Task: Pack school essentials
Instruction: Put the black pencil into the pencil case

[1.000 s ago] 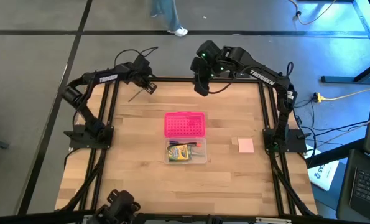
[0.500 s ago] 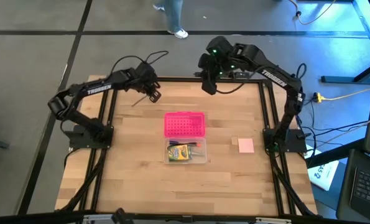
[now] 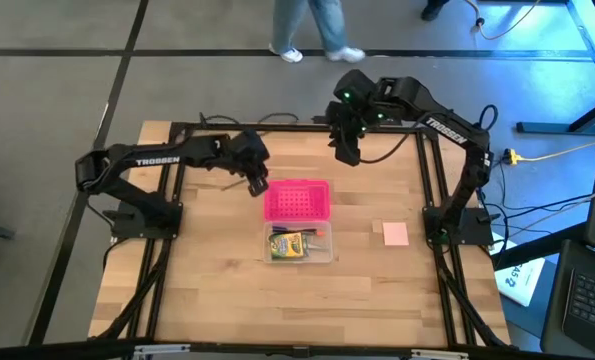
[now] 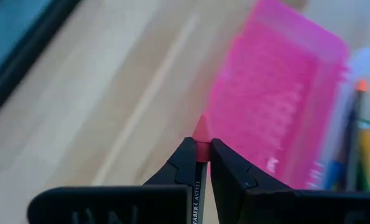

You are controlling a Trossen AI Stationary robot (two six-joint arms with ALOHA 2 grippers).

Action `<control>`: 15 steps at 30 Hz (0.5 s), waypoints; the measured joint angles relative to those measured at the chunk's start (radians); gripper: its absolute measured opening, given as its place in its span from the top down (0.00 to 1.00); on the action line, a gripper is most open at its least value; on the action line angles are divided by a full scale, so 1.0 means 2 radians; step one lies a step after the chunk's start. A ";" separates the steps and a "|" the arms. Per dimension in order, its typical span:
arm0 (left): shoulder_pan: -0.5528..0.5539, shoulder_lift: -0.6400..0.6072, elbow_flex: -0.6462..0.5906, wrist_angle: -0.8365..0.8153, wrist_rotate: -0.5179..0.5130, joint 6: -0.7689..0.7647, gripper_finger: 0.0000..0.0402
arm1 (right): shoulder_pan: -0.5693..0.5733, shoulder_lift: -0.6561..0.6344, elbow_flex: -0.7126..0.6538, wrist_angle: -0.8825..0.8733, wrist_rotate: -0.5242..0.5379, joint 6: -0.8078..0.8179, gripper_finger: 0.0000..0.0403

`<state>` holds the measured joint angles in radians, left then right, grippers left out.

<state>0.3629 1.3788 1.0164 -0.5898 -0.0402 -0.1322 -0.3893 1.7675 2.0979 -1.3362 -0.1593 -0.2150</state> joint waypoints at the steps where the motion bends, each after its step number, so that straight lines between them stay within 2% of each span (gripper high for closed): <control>1: -0.011 0.000 0.000 0.000 0.000 -0.003 0.95 | 0.003 -0.001 0.000 -0.001 0.000 0.000 0.71; 7: -0.072 0.000 0.000 0.015 0.001 -0.011 0.95 | 0.022 -0.011 0.000 -0.012 0.000 0.012 0.71; 15: -0.138 0.002 0.000 0.088 -0.001 -0.025 0.95 | 0.061 -0.031 0.000 -0.032 0.000 0.035 0.71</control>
<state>0.0860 1.3819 1.0164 -0.4132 -0.0414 -0.1822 -0.2678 1.7048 2.0983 -1.4007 -0.1592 -0.1440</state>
